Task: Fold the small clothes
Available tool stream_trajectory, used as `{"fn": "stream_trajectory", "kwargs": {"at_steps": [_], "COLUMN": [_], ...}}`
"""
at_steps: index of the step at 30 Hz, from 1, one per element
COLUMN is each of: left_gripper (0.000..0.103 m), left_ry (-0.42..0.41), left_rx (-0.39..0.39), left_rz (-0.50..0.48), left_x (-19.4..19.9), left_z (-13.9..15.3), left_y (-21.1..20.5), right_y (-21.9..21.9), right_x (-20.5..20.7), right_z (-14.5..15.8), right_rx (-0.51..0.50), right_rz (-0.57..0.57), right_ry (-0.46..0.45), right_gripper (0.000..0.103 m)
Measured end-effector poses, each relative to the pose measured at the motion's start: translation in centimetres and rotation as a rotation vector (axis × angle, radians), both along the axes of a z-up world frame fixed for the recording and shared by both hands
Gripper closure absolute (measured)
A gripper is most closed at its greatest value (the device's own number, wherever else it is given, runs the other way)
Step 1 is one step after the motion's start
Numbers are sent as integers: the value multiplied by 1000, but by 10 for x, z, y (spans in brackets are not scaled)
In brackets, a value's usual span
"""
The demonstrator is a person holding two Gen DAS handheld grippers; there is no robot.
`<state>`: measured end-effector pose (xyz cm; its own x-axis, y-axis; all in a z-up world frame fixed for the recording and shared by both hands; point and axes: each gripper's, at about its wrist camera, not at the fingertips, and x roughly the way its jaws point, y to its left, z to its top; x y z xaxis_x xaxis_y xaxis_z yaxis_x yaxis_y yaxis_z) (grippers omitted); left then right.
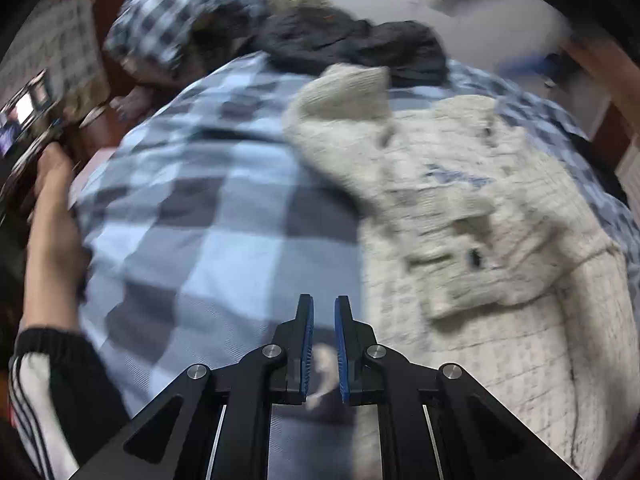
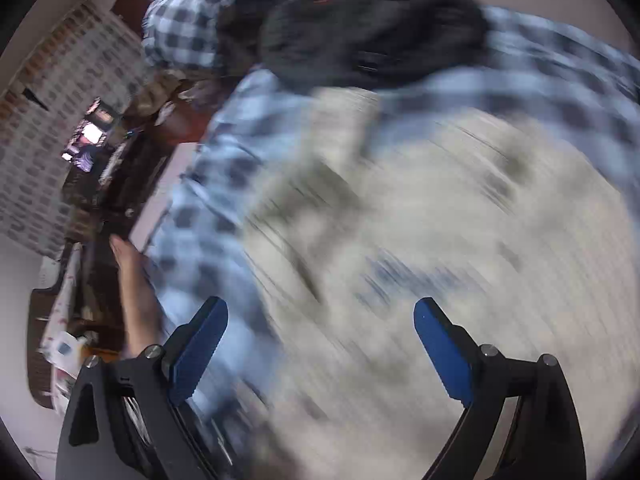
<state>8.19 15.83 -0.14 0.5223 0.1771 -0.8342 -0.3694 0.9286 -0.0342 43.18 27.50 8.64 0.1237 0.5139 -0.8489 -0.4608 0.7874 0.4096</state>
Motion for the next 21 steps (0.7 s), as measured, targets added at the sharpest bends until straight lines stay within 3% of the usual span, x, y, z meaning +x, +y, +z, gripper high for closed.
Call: {"fn": "stream_trajectory", "kwargs": {"at_steps": [3,7,10,13,15,16,18,19,21], "left_gripper": [93,93,93,93,93,93,93,93,93], "left_ry": [41,-20,-55,-65,-77,-83,-107,-111,-109], "left_rx": [-11,-78,-115,-184,-205,-201,-186,-172,-145], "left_rz": [47,113,176,196,220,236,297,328,391], "left_x": [-12,-30,-40,-43,-46,-48,-55,-58,-62], "left_z": [-5,4,7,3,3,4,6,6,4], "left_y": [17,41,59,70,75,77,84,88,96], "right_y": [88,165,195,217,215,211,208,208,203], "right_x": [47,89,112,122,124,120,106,97,77], "right_z": [-18,-68,-100,-130,-157,-167,-167,-162,-137], "right_rx": [-69,-224,-308,-455,-506,-502,-515,-509,-476], "right_rz": [-25,-108,-150,-168,-181,-182,-149,-98,-54], "right_ry": [-42,-75,-73,-101,-52,-30,-88,-123,-189], "right_gripper": [11,11,11,11,14,28,61,98,97]}}
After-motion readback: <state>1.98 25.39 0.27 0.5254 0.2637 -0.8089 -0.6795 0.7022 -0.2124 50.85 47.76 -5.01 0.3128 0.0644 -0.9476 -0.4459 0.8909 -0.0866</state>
